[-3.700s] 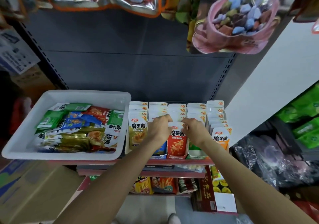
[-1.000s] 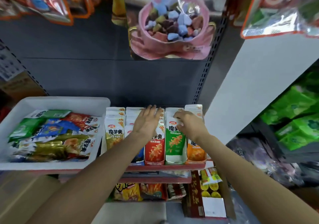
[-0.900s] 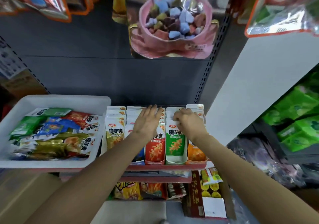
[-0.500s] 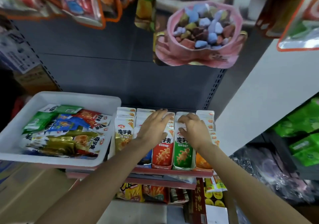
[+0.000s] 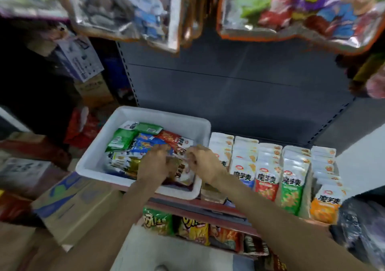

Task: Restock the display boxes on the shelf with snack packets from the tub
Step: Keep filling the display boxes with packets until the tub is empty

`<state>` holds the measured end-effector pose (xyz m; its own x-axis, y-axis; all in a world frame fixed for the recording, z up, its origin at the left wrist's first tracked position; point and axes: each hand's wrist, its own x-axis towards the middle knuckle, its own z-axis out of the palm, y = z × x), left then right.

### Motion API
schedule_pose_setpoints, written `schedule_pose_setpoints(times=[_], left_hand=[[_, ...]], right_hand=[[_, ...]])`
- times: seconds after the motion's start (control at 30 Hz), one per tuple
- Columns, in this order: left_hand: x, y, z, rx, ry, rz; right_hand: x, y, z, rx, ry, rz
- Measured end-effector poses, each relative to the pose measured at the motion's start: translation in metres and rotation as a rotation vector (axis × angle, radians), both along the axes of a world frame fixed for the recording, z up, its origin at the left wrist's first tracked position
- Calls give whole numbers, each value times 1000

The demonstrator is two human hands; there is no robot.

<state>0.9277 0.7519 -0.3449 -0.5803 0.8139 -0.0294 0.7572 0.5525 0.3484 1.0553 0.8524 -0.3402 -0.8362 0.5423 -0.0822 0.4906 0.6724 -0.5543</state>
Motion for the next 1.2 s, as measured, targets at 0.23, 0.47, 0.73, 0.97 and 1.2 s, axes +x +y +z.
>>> schedule_pose_setpoints(times=[0.23, 0.47, 0.73, 0.97, 1.2], left_hand=[[-74, -16, -20, -285, 85, -160], [-103, -17, -26, -435, 2, -293], [-95, -18, -23, -78, 107, -145], [-79, 5, 14, 367, -1281, 561], [-52, 21, 29, 657, -1433, 601]], right_hand=[[-75, -14, -31, -110, -366, -194], [-82, -31, -38, 169, -513, -154], [-78, -32, -19, 388, -359, -174], [-47, -25, 19, 303, 108, -45], [-20, -9, 29, -187, 322, -312]])
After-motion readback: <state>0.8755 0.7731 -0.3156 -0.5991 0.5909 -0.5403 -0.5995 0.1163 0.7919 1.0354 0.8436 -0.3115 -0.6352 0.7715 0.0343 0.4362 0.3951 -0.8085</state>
